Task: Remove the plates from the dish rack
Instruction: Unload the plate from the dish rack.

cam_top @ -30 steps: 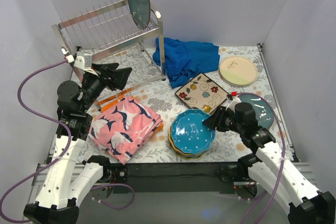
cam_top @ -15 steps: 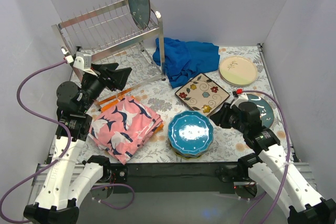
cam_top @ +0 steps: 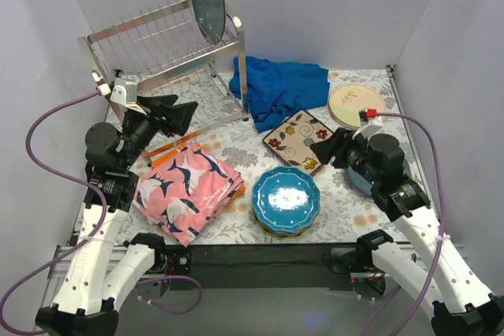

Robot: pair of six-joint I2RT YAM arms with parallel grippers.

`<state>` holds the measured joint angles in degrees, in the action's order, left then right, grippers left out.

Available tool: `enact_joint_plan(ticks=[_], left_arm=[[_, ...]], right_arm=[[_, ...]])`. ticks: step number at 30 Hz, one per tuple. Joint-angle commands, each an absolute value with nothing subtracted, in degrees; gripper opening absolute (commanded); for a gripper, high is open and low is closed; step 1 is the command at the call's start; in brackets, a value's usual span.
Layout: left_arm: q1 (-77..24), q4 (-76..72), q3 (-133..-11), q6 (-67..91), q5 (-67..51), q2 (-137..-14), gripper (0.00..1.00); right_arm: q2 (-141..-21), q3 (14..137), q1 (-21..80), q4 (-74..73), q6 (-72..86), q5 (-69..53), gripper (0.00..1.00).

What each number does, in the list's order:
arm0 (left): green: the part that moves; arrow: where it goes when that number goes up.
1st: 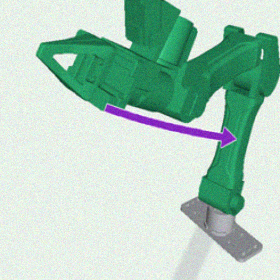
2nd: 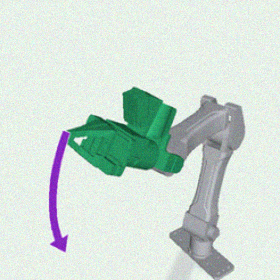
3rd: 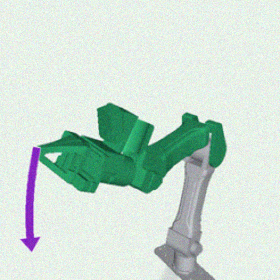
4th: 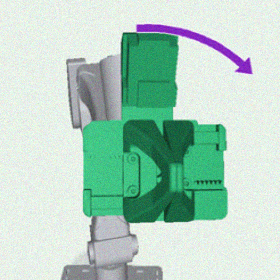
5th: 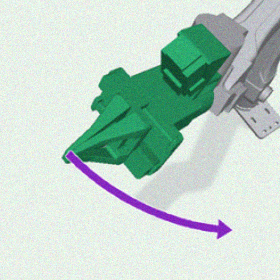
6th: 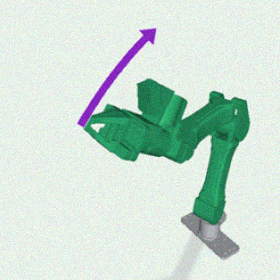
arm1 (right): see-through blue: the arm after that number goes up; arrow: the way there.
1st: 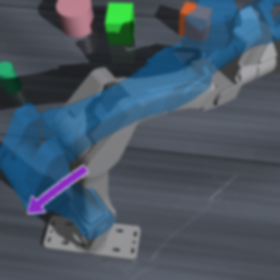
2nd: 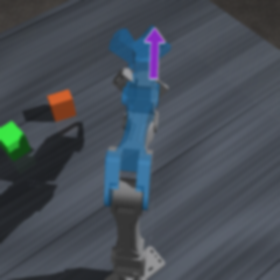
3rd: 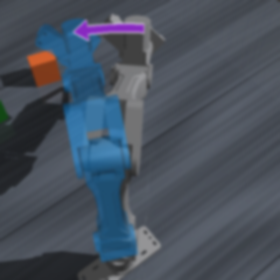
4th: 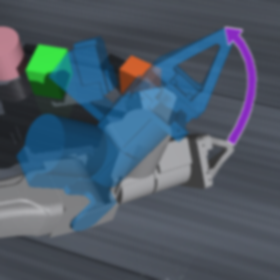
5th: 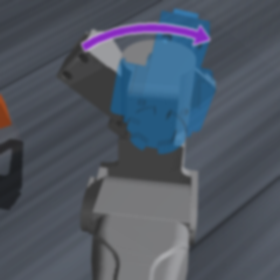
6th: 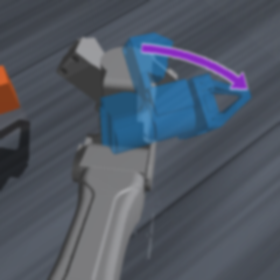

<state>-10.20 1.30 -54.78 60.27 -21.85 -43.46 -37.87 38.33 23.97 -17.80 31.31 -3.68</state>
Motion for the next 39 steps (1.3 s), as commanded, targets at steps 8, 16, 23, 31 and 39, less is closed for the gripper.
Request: enact_joint_plan(ticks=[8, 16, 23, 31, 39], left_arm=[[-9.8, 0.8, -54.4, 59.4, -22.0, -43.8, 0.68], [-9.5, 0.4, -53.6, 59.6, -20.9, -43.0, 0.68], [-9.1, 0.3, -53.5, 59.8, -21.5, -43.5, 0.69], [-8.5, 0.4, -53.2, 60.2, -21.9, -43.2, 0.68], [-8.3, -1.1, -52.9, 60.1, -21.3, -43.2, 0.68]], right_arm=[[-55.4, 63.1, 27.8, -4.3, 28.8, -5.9, 0.98], [-73.6, 84.4, 36.8, -0.7, 17.1, 3.2, 0.98], [-87.9, 100.0, 41.9, 8.7, 5.1, 9.7, 0.93], [-105.4, 119.8, 43.1, 9.1, 2.6, 16.3, 0.98], [-117.1, 132.7, 44.0, 15.6, -1.5, 22.9, 0.84]])
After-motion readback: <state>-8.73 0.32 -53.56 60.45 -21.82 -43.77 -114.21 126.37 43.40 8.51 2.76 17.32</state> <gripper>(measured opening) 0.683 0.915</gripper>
